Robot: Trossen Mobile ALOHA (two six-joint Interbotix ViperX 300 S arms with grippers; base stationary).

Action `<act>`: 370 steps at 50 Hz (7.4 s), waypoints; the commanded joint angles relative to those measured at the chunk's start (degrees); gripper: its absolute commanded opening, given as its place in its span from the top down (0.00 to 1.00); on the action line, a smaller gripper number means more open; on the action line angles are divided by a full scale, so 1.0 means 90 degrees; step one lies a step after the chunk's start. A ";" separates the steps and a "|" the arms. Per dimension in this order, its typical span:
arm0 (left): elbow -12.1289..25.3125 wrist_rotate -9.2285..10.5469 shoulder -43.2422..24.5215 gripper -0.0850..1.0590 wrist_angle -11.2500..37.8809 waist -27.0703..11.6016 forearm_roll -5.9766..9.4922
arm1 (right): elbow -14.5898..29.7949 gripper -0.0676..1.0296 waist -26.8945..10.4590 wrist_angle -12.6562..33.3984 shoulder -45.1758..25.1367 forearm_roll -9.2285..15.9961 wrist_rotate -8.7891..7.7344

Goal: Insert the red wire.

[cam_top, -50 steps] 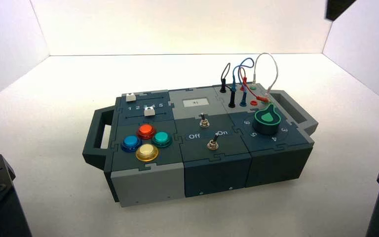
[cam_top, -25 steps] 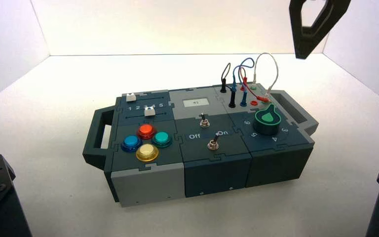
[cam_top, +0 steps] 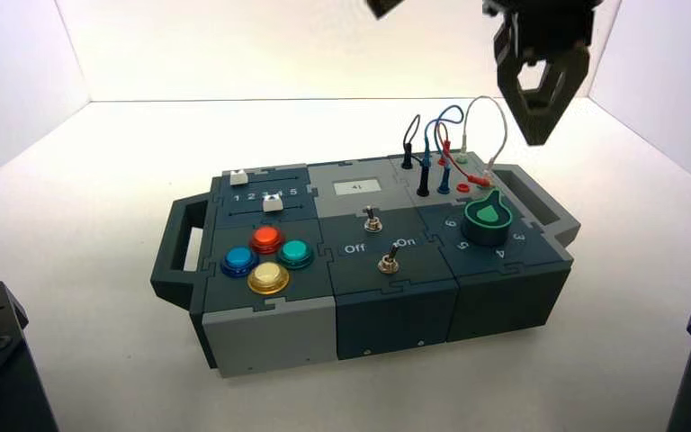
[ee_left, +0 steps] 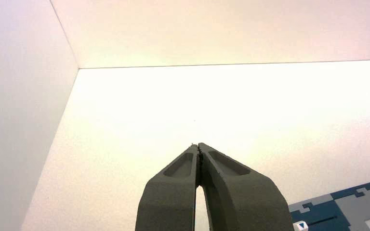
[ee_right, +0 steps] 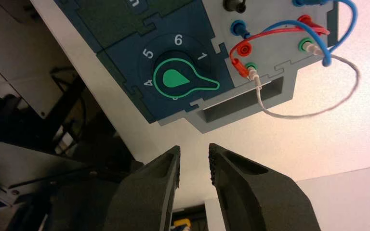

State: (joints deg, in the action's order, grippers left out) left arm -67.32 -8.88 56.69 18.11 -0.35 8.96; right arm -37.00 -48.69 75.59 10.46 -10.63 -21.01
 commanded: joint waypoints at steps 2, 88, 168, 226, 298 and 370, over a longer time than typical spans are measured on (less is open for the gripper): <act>0.0205 0.0010 -0.0020 0.95 -0.0020 0.0039 0.0010 | 0.0234 0.63 -0.0039 0.0020 -0.0127 -0.0059 -0.0098; 0.0205 0.0010 -0.0166 0.95 -0.0137 0.0029 0.0020 | 0.0732 0.54 -0.0293 -0.0684 -0.1582 -0.0645 -0.0146; 0.0205 0.0010 0.0049 0.95 -0.0127 0.0020 0.0010 | 0.0625 0.54 -0.0244 -0.0869 -0.2168 -0.1172 0.0117; 0.0215 0.0010 0.0068 0.95 -0.0127 -0.0010 0.0000 | 0.0752 0.60 -0.0234 -0.0869 -0.2412 -0.1504 0.0293; 0.0225 -0.0020 0.0127 0.95 -0.0146 -0.0010 -0.0029 | 0.0957 0.96 -0.0039 -0.0684 -0.2744 -0.1445 0.0420; 0.0234 -0.0029 0.0107 0.95 -0.0215 0.0039 -0.0039 | 0.1299 0.96 0.0283 -0.0693 -0.2461 -0.1426 0.0479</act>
State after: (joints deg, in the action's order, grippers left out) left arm -67.24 -8.96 58.01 16.88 -0.35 8.79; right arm -26.89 -46.85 69.43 -14.77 -23.12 -16.88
